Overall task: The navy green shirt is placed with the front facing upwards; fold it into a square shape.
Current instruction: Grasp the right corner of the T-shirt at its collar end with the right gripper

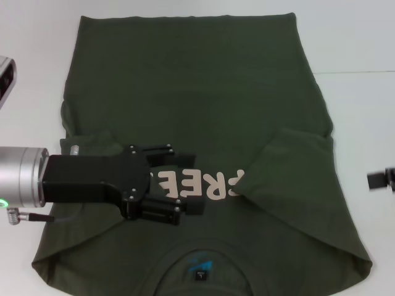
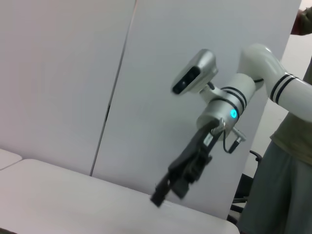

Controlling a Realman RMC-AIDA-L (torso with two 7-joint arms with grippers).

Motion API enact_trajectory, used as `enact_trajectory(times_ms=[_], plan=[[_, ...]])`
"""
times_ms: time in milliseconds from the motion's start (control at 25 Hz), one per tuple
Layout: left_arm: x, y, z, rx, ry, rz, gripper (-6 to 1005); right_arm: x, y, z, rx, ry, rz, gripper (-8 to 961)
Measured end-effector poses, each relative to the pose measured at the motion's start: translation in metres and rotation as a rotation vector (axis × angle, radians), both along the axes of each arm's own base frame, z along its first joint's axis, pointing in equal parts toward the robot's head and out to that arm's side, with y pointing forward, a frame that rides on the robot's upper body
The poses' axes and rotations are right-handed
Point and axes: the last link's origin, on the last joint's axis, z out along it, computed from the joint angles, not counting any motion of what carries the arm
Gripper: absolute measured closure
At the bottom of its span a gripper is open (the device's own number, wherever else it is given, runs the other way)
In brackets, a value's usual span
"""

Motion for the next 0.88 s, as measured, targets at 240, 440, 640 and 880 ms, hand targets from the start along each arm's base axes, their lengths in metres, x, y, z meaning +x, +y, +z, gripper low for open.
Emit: enact_trajectory(times_ms=[240,440,640,880], plan=[[0.004,0.0,-0.002,0.005,-0.015,-0.009,61,0.005,0.009,-0.012,-0.109,-0.179,-0.123,61],[0.005,0.0,0.0,0.018,-0.038,-0.007,62,0.015,0.015,-0.022,-0.185,-0.142,-0.22,70],[0.005,0.0,0.001,0.021,-0.047,-0.004,62,0.023,0.019,-0.033,-0.237,-0.094,-0.284,79],[0.005,0.0,0.001,0.021,-0.047,-0.002,62,0.026,0.019,-0.039,-0.255,-0.077,-0.324,90]])
